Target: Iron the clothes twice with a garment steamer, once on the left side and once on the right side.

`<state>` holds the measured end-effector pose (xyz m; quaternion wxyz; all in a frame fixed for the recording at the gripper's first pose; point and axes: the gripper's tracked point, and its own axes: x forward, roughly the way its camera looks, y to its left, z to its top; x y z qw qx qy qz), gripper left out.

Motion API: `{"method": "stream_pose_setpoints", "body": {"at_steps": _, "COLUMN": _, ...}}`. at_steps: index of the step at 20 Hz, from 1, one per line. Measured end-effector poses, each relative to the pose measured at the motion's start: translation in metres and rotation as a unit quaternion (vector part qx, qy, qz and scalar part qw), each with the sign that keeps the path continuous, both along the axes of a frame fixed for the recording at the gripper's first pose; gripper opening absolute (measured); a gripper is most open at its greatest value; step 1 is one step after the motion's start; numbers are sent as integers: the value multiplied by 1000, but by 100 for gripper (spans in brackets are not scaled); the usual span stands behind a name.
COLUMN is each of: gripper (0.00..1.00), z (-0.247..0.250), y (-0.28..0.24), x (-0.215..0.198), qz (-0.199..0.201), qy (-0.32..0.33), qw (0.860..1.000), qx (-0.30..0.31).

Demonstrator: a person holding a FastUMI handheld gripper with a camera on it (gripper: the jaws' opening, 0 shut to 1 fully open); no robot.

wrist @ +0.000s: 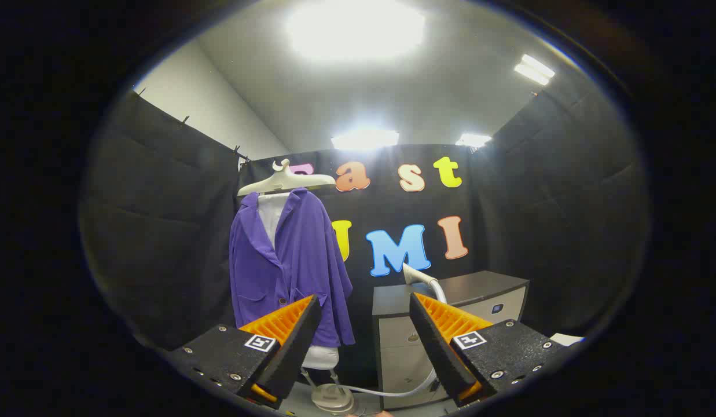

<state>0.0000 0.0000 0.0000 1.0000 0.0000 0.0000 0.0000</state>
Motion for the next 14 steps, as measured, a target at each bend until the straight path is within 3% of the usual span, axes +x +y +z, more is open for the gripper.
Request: {"method": "stream_pose_setpoints", "body": {"at_steps": 14, "gripper": 95, "z": -13, "y": 6, "x": 2, "qz": 10, "qy": 23, "qw": 1000, "qx": -13}}
